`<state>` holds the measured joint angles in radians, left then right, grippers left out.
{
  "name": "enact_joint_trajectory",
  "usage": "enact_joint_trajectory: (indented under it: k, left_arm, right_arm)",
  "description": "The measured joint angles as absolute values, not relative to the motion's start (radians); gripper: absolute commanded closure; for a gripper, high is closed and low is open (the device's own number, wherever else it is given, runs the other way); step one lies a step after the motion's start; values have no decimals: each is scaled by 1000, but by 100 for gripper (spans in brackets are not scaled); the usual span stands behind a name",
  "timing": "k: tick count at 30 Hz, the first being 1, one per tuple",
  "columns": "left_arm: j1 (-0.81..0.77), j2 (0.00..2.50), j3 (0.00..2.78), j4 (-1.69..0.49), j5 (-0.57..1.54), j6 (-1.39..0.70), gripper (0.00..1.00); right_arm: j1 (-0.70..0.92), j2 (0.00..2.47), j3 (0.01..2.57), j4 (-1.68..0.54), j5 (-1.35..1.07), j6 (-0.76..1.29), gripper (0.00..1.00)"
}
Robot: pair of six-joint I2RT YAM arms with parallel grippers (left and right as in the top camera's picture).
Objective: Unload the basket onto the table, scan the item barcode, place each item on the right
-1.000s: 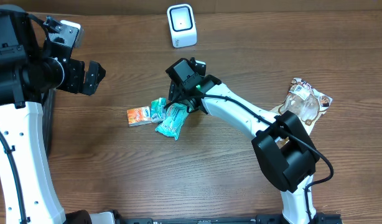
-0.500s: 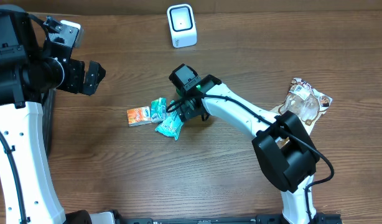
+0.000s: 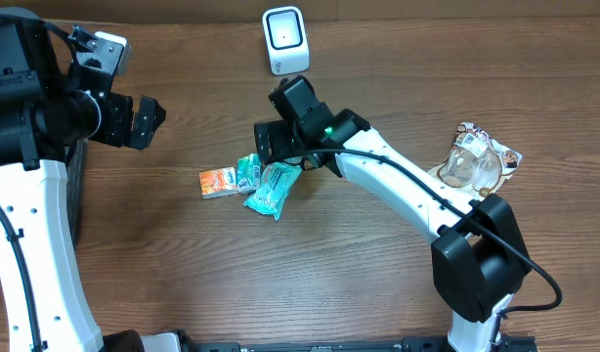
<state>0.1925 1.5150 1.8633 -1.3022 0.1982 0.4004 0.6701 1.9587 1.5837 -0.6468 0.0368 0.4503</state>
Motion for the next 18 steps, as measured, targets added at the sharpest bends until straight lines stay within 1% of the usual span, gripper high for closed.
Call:
enact_joint_trajectory:
  k: [4, 7, 12, 16, 18]
  left_arm:
    - [192, 1515, 1863, -1302, 198, 400, 0]
    - [192, 1515, 1863, -1302, 198, 400, 0]
    - [192, 1515, 1863, -1302, 198, 400, 0]
    - [192, 1515, 1863, -1302, 198, 400, 0]
    - [192, 1515, 1863, -1302, 198, 400, 0]
  right_arm:
    - [667, 1995, 1584, -584, 83, 620, 0]
    - [667, 2034, 1594, -555, 125, 682, 0]
    - [663, 2039, 1598, -558, 165, 728, 1]
    - [657, 2041, 1598, -563, 186, 733, 6]
    - [655, 2043, 1598, -569, 191, 731, 7]
